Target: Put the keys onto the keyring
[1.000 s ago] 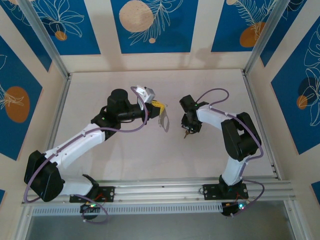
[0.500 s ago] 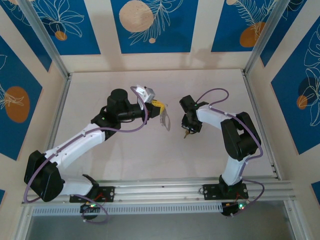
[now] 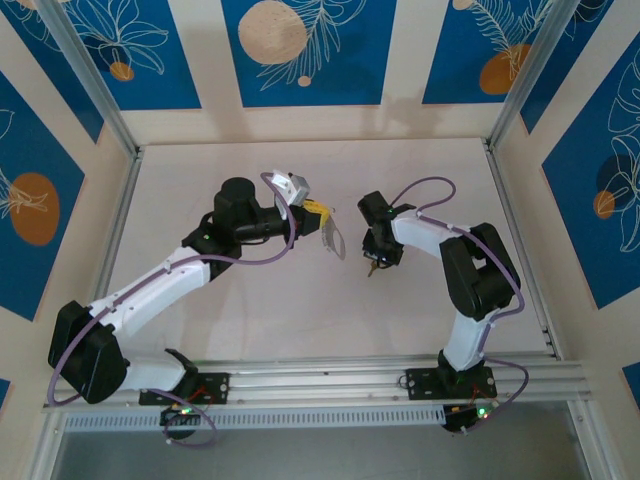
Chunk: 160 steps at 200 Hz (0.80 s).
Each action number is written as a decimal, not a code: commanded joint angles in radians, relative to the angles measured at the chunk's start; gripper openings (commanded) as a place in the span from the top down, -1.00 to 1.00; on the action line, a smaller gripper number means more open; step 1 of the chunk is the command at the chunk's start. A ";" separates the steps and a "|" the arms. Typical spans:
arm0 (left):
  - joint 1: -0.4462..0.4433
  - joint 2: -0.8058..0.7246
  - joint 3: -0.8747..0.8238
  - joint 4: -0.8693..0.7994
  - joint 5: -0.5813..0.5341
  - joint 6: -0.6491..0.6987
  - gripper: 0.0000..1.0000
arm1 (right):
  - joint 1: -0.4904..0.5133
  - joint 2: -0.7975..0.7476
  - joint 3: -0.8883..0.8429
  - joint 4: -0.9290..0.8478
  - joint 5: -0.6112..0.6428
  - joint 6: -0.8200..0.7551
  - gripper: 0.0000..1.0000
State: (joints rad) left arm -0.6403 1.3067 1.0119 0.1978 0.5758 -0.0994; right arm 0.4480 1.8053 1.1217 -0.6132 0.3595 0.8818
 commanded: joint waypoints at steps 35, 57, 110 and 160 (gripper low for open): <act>-0.014 -0.003 0.014 0.054 0.027 -0.014 1.00 | 0.009 0.017 0.004 0.005 0.002 0.002 0.56; -0.015 -0.003 0.012 0.057 0.027 -0.016 1.00 | 0.009 0.011 0.004 0.004 0.004 0.001 0.63; -0.015 -0.001 0.010 0.065 0.029 -0.020 1.00 | 0.009 -0.019 -0.003 -0.007 0.015 -0.003 0.58; -0.017 0.001 0.009 0.065 0.030 -0.023 1.00 | 0.006 -0.033 -0.016 -0.003 0.018 0.002 0.57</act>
State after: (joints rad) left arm -0.6430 1.3067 1.0119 0.2028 0.5758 -0.1070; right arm 0.4515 1.8095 1.1187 -0.6022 0.3599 0.8814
